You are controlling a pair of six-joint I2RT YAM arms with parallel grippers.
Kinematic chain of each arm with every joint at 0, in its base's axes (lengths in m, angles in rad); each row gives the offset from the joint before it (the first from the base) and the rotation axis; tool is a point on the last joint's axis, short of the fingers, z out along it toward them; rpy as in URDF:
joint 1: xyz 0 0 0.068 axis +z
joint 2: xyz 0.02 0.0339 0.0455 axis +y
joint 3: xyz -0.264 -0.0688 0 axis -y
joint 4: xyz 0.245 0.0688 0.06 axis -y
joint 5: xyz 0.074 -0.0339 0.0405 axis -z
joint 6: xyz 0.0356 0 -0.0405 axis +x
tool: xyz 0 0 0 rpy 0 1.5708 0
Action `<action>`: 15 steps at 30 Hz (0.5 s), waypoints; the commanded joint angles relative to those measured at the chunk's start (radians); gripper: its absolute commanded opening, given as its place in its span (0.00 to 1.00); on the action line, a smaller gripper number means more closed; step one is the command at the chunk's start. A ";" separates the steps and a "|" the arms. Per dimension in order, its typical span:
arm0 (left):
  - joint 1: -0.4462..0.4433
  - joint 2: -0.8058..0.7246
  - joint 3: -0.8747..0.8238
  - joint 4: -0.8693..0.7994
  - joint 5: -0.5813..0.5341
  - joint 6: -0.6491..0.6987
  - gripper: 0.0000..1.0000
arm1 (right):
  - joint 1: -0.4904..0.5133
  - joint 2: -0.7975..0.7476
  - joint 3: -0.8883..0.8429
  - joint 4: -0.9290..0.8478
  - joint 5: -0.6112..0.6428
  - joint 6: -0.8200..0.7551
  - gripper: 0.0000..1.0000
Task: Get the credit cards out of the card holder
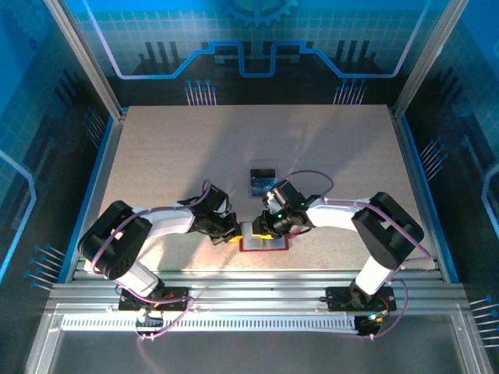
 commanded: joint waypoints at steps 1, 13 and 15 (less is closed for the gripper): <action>0.007 0.029 -0.003 -0.078 -0.044 0.025 0.02 | 0.008 0.033 0.014 -0.010 -0.011 -0.006 0.31; 0.015 0.036 0.000 -0.084 -0.040 0.034 0.02 | -0.043 -0.022 -0.011 -0.076 0.013 -0.054 0.32; 0.016 0.033 0.001 -0.085 -0.040 0.035 0.03 | -0.055 -0.021 -0.023 -0.051 -0.007 -0.050 0.32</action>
